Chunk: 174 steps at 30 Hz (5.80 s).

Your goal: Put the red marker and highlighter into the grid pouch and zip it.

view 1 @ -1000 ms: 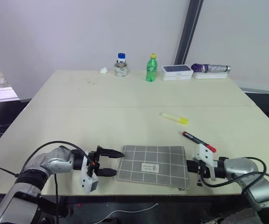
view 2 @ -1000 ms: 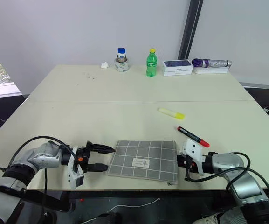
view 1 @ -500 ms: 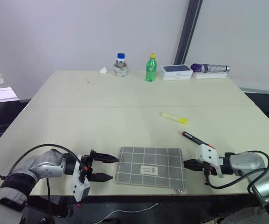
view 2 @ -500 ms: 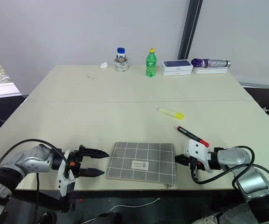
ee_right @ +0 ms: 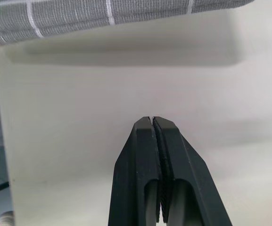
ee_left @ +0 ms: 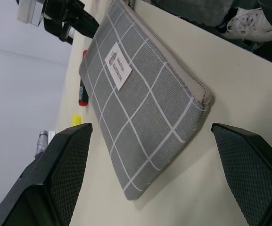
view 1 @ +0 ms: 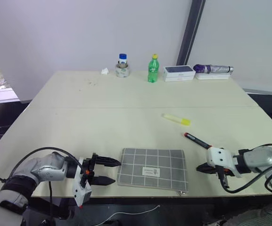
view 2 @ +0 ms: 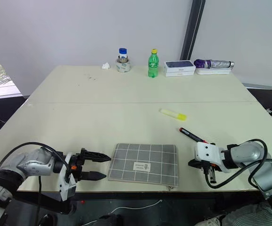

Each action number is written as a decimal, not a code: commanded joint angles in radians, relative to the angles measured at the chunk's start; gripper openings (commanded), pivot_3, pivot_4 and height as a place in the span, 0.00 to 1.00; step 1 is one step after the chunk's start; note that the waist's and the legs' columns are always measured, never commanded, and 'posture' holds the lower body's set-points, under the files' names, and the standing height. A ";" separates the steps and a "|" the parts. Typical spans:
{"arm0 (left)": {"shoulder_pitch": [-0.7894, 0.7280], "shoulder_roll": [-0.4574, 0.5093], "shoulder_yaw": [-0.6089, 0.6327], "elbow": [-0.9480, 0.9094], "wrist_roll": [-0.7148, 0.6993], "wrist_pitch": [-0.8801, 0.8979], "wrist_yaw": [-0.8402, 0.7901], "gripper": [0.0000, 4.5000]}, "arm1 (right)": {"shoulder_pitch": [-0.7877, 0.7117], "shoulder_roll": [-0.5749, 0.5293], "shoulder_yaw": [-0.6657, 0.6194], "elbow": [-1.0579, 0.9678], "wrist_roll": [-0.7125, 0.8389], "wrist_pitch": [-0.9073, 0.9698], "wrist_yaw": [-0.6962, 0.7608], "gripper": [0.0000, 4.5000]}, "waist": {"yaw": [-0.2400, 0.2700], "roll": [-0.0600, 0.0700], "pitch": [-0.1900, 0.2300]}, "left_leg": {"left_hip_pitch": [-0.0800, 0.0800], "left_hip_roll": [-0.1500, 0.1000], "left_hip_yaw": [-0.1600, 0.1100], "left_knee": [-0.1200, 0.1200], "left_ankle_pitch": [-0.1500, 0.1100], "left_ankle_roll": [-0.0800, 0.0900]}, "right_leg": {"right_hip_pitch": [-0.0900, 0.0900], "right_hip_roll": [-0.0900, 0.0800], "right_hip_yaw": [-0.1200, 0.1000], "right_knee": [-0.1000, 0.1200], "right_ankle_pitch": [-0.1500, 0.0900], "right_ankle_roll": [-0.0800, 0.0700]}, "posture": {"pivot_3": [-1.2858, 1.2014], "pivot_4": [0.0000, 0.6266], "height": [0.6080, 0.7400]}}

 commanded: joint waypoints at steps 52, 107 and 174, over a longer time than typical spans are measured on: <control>-0.030 -0.005 -0.147 -0.020 -0.187 0.112 -0.013 0.00 | -0.116 0.123 0.033 -0.083 0.025 0.156 -0.033 0.06 | -0.007 0.000 0.000 | 0.000 0.001 -0.001 0.000 0.000 -0.001 | -0.001 0.002 0.000 0.000 0.000 0.000 | 0.52 0.24 1.00; 0.246 -0.173 0.226 -0.191 -0.373 0.572 0.038 0.00 | -0.294 0.798 0.089 -0.091 0.144 0.523 -0.743 0.01 | -0.012 0.000 0.000 | -0.001 0.001 -0.003 -0.003 0.000 -0.001 | -0.005 0.001 0.002 0.002 0.000 0.000 | 0.52 0.24 1.00; 0.230 -0.210 0.237 -0.303 -0.243 0.699 0.157 0.00 | -0.002 0.610 -0.172 -0.102 0.047 -0.036 -0.768 0.99 | -0.008 0.000 0.000 | -0.001 0.001 -0.003 -0.003 0.000 -0.001 | -0.003 0.000 0.001 0.000 0.000 0.000 | 0.52 0.24 1.00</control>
